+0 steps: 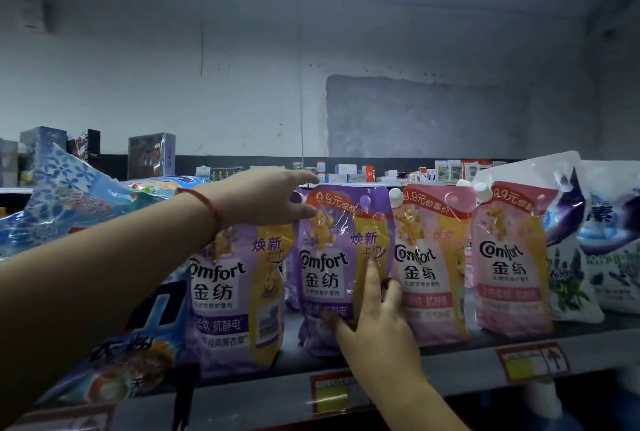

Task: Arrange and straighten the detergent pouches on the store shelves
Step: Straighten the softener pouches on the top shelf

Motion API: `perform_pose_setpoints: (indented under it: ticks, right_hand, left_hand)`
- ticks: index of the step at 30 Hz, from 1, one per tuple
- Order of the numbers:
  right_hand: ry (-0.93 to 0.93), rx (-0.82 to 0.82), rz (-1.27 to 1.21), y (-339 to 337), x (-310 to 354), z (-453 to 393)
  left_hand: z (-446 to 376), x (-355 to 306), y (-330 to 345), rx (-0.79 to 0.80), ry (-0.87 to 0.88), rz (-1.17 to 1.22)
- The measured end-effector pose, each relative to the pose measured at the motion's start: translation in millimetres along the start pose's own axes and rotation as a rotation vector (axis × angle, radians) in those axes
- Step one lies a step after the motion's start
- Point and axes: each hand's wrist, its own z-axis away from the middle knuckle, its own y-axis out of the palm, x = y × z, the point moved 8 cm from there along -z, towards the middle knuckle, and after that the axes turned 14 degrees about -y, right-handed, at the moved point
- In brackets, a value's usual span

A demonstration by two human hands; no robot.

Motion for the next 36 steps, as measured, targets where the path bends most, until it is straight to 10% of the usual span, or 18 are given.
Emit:
perform_pose_setpoints:
  ticks: [13, 24, 36]
  right_hand:
    - [-0.064, 0.029, -0.278, 19.9, -4.0, -7.7]
    - [-0.146, 0.149, -0.018, -4.1, -2.5, -2.8]
    - [-0.355, 0.398, 0.093, -59.4, -11.0, 3.8]
  left_hand:
    - [31.9, 59.2, -6.0, -0.109, -0.127, -0.148]
    - [57.9, 43.2, 6.8, -0.442, -0.019, -0.298]
    - [121.3, -32.6, 33.9, -0.030, -0.269, -0.170]
